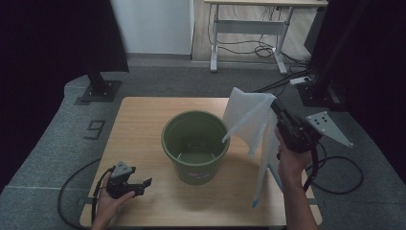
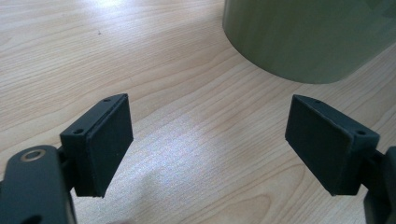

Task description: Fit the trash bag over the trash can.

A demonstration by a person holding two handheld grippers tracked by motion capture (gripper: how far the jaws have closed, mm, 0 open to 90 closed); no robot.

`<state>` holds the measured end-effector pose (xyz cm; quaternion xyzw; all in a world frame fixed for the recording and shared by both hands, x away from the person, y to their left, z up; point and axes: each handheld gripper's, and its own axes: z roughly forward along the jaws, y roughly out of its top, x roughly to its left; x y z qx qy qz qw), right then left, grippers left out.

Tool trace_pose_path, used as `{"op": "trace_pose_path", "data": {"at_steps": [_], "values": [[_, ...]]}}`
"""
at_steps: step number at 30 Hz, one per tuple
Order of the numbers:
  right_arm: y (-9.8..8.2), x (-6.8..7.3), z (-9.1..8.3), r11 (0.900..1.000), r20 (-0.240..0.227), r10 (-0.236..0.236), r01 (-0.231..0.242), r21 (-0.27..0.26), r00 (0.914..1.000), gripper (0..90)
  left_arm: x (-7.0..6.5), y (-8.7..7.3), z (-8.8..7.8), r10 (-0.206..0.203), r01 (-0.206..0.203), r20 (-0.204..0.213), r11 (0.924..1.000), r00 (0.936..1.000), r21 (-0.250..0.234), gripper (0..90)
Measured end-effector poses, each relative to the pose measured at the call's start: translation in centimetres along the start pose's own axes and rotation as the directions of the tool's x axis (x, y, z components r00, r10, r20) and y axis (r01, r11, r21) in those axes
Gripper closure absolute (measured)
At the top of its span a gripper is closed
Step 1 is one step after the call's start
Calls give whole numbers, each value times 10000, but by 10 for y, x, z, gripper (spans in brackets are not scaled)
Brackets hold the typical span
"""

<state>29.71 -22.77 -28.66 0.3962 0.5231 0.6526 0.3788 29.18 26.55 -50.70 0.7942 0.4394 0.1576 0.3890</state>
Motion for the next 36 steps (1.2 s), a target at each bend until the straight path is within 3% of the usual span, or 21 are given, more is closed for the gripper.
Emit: {"op": "trace_pose_path", "data": {"at_steps": [11,23,29,36], "values": [[23,22,9,9987,-295,-272,259,-443,9992,888,0,0,0,34,-34,19,10000,10000,15,150],[37,38,15,9971,-564,-406,368,-666,9976,888,0,0,0,29,-29,41,10000,10000,39,150],[22,42,20,9984,-656,-373,344,-443,9971,888,-1,0,1,35,-36,56,10000,10000,75,150],[-15,52,33,9993,-1067,-184,219,311,9941,888,0,0,2,68,-68,44,9999,10000,147,150]]}}
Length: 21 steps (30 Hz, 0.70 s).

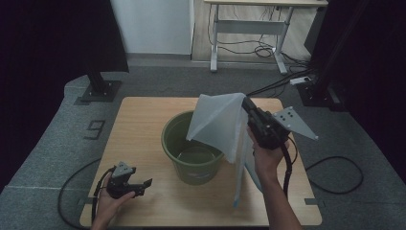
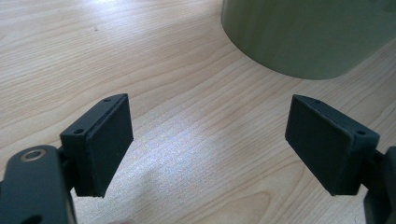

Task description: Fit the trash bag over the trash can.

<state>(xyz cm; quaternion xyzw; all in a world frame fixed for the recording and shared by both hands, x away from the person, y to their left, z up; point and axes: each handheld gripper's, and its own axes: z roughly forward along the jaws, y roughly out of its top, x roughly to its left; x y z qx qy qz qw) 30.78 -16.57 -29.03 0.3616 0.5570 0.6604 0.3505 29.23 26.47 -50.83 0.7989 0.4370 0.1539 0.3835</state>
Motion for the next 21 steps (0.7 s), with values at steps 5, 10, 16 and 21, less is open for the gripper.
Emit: {"op": "trace_pose_path", "data": {"at_steps": [5,10,16,21], "values": [[-9,10,9,9997,-260,-29,35,224,9997,888,0,0,0,19,-19,39,10000,10000,24,150],[-11,19,14,9993,-459,-117,133,351,9989,888,0,0,0,35,-35,90,10000,10000,33,151],[-20,26,20,9978,-463,-343,369,557,9983,887,0,0,0,36,-36,134,10000,9999,27,151],[-32,26,21,9956,-391,-474,504,793,9981,887,0,0,-1,22,-23,141,10000,9999,25,151]]}}
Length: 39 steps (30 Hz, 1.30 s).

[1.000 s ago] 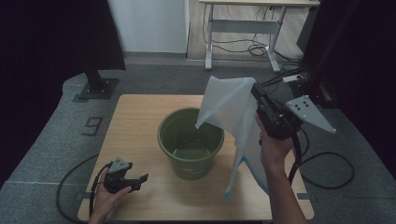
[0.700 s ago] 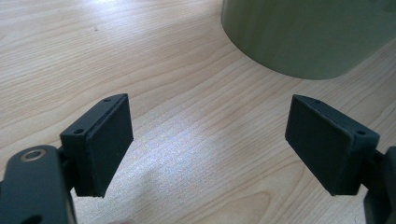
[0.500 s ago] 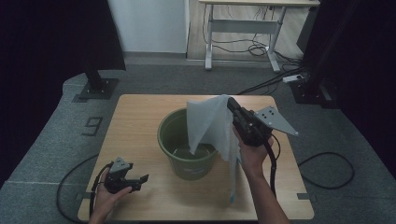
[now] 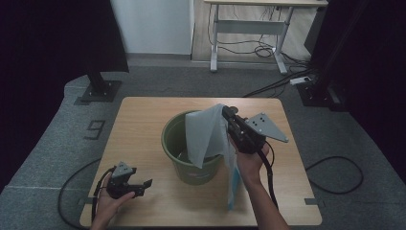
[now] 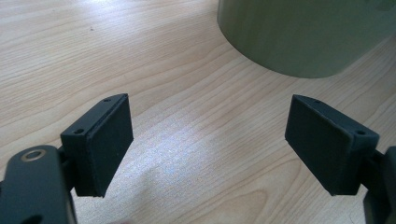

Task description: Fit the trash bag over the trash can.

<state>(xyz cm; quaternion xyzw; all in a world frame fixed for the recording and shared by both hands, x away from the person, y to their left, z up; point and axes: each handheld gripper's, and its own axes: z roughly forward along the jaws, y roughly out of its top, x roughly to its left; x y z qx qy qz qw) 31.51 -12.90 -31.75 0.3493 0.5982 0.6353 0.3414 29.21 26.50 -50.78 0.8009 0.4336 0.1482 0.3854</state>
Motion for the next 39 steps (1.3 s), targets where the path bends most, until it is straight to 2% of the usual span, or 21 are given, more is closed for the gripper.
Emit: {"op": "trace_pose_path", "data": {"at_steps": [9,18,21,25,31,39], "values": [[-23,-5,-6,9992,95,70,-73,384,9999,887,-2,2,-3,-101,102,54,9997,9999,-222,161],[-38,-7,-9,9973,221,-168,151,725,9996,887,-3,3,-3,-86,89,95,9996,9999,-252,162],[-45,-3,-7,9941,177,-452,432,1000,9988,887,-3,3,-4,-75,78,97,9996,9999,-280,163],[-49,-1,-6,9934,119,-457,442,1056,9989,887,-5,6,-8,-72,77,107,9990,9999,-434,168],[-50,-1,-6,9933,49,-416,408,1080,9991,887,-8,12,-18,-533,588,604,9939,9968,-937,216],[-50,-2,-10,9955,-141,-317,329,894,9994,887,-28,32,-47,39,75,674,9855,9977,-1692,255]]}}
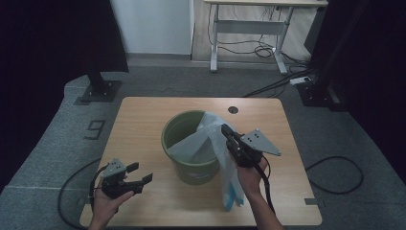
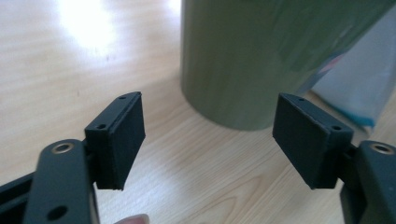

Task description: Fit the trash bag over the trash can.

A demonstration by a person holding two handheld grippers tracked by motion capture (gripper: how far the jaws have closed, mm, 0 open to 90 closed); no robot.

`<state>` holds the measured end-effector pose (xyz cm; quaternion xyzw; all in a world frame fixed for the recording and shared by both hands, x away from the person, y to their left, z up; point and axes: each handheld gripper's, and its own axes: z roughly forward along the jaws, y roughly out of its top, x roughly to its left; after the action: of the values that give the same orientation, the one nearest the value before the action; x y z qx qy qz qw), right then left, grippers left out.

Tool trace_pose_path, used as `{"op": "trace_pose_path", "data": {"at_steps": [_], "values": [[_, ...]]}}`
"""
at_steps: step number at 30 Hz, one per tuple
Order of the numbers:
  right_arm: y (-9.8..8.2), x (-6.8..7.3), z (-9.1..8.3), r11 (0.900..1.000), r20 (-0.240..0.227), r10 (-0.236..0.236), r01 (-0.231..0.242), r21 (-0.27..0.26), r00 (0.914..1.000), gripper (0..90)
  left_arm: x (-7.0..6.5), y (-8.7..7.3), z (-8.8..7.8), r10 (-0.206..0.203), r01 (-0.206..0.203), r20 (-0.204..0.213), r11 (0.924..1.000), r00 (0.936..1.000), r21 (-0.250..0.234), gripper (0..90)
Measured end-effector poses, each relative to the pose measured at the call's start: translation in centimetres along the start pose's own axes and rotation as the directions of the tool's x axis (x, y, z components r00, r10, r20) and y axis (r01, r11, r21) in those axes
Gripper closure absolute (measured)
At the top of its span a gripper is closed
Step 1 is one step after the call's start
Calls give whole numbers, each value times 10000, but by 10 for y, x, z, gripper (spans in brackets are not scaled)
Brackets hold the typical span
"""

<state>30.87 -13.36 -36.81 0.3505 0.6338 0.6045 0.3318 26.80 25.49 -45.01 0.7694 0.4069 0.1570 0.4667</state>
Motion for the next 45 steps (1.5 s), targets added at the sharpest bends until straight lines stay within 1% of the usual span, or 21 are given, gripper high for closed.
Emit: {"op": "trace_pose_path", "data": {"at_steps": [3,5,8,10,15,18,21,24,26,29,30,33,34,35,37,39,41,42,43,45], "values": [[-1,-3,-1,10000,-89,53,-53,-12,9999,887,-12,13,-9,255,-254,86,9995,9996,-193,269],[-1,-4,-1,10000,-137,89,-89,-13,9999,887,-24,25,-15,511,-508,66,9980,9987,-380,274],[-2,-6,-2,9999,-173,105,-106,-10,9998,886,-41,41,-21,866,-845,307,9944,9958,-641,279],[-1,-6,-2,9999,-196,99,-99,-15,9998,886,-49,51,-20,987,-969,301,9936,9947,-576,279],[0,-7,-5,10000,-191,74,-74,-36,9998,886,-60,73,-11,1181,-1168,232,9919,9927,-501,286],[1,-7,-6,10000,-174,16,-16,-28,9998,886,-66,85,-7,1382,-1355,473,9892,9893,-560,286],[1,-6,-5,10000,-184,9,-9,3,9998,886,-71,93,-2,1493,-1462,546,9876,9873,-565,288],[1,-4,-5,10000,-231,-25,25,13,9997,886,-74,99,3,1530,-1489,666,9869,9860,-617,309],[2,-2,-4,10000,-274,-61,61,14,9996,886,-76,100,7,1551,-1511,669,9866,9856,-611,345],[3,1,-2,9999,-329,-128,128,21,9994,886,-76,101,12,1641,-1605,637,9853,9844,-585,423],[4,1,-2,9998,-329,-173,174,26,9993,886,-76,102,14,1645,-1611,617,9853,9844,-572,453],[5,1,-1,9996,-318,-267,270,85,9991,886,-72,102,18,1574,-1534,741,9865,9847,-573,556],[5,0,-1,9996,-268,-269,272,97,9993,886,-71,101,19,1534,-1491,790,9871,9850,-577,620],[5,0,-1,9996,-268,-269,272,97,9993,886,-69,101,20,1495,-1449,832,9877,9853,-596,620],[7,-1,-1,9996,-250,-241,244,108,9994,886,-66,102,21,1402,-1354,866,9891,9863,-587,669],[10,-1,1,9992,-225,-355,359,157,9991,886,-64,102,22,1335,-1297,703,9899,9886,-568,701],[16,0,4,9986,-225,-500,504,170,9985,886,-61,104,22,1254,-1210,679,9905,9898,-649,731],[22,1,8,9977,-224,-651,655,179,9976,886,-60,105,22,1246,-1202,650,9905,9901,-669,763],[22,1,8,9977,-224,-651,655,179,9976,886,-59,106,22,1252,-1207,646,9903,9900,-683,763],[29,1,13,9972,-201,-722,726,166,9972,886,-57,108,23,1220,-1170,705,9906,9900,-703,800]]}}
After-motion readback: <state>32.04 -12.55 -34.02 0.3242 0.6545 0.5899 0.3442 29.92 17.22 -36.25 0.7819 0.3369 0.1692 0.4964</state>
